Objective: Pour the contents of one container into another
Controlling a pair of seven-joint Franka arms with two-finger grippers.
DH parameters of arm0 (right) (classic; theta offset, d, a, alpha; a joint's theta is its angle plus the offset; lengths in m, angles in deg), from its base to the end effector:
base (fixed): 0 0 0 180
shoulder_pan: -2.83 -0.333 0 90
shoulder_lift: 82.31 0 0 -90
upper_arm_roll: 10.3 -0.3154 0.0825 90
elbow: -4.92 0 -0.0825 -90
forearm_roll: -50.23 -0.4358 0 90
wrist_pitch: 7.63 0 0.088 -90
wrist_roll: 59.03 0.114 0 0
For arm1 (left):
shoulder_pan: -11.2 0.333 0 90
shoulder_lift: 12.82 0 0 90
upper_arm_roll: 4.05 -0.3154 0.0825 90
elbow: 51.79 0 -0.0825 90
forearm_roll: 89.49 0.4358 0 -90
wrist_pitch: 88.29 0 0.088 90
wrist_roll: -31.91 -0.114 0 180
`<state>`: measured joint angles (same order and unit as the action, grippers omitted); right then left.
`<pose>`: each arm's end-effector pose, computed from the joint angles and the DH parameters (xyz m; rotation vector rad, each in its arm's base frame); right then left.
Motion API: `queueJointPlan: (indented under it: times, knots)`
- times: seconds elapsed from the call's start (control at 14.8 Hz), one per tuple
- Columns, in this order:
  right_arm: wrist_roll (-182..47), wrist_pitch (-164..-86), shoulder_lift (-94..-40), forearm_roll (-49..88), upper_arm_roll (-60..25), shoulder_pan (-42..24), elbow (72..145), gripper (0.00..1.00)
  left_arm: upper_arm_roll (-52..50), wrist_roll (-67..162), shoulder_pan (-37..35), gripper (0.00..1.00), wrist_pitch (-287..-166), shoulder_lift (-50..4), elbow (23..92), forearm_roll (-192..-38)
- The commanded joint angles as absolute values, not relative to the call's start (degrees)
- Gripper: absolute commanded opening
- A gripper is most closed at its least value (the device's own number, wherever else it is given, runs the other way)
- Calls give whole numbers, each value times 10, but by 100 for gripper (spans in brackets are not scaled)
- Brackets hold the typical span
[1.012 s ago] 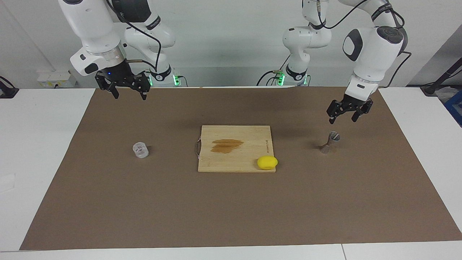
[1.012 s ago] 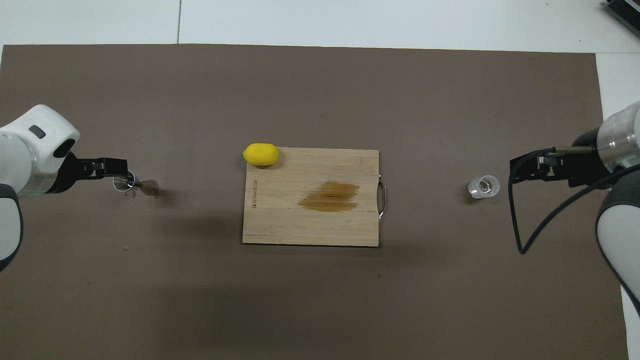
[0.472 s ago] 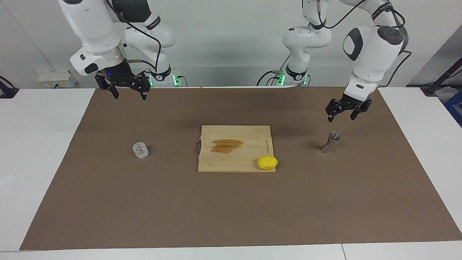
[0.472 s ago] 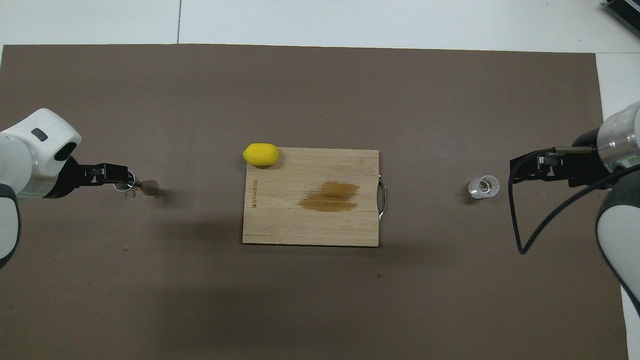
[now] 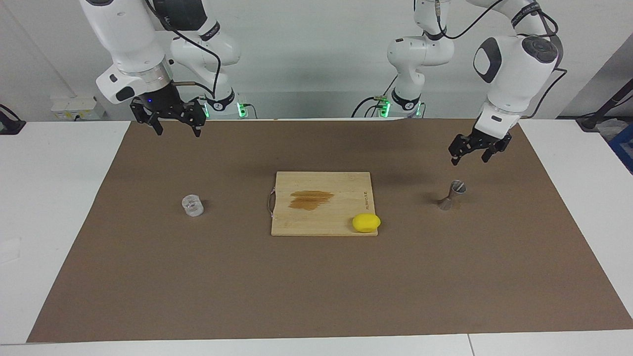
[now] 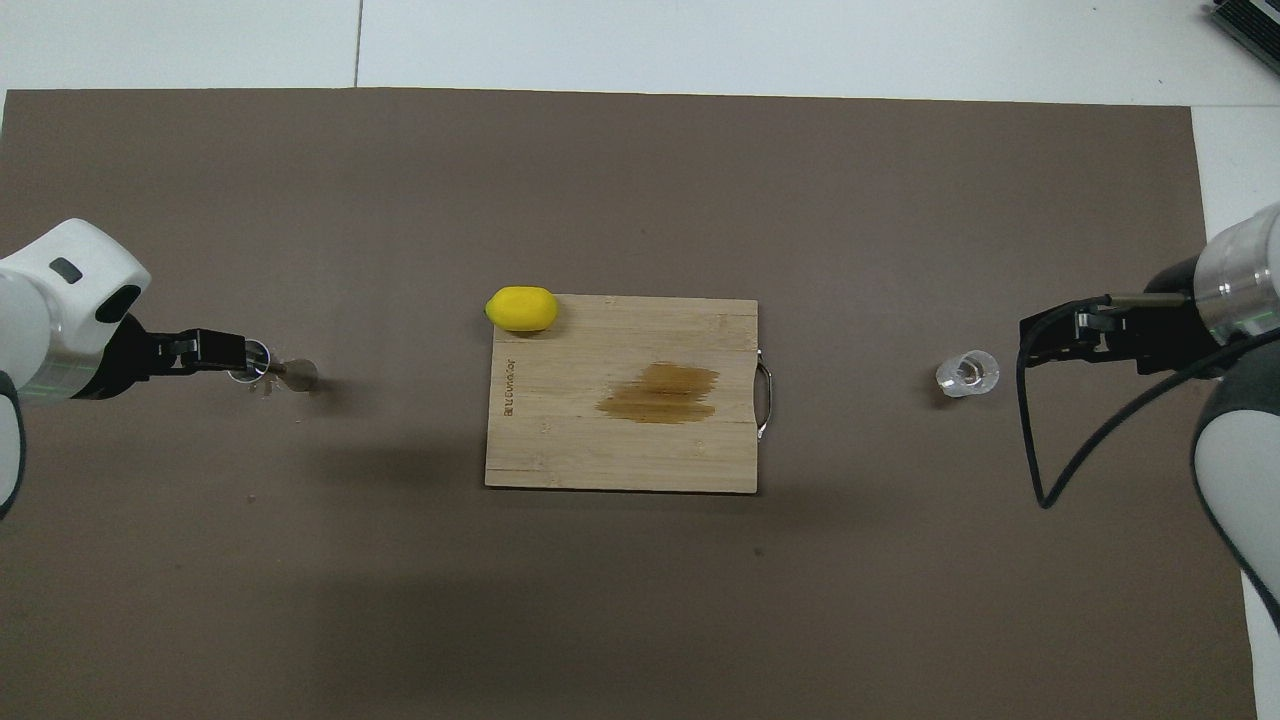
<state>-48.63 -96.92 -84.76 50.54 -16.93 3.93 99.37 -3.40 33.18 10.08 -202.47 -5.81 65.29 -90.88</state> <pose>0.5871 0.0575 0.6007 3.1211 -0.1330 -0.0714 0.5767 -0.0196 0.4767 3.1166 0.0007 0.1109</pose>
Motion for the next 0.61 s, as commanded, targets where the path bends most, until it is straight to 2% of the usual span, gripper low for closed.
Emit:
queueJointPlan:
  times: [0.0,0.54]
  knots:
    - [-480,-971,-856,503,-172,45,1003,100,-34,239,123,100,-2009,-60,634,-931]
    - [-480,-971,-856,503,-172,45,1003,100,-34,-22,206,100,-2007,-110,605,-1049]
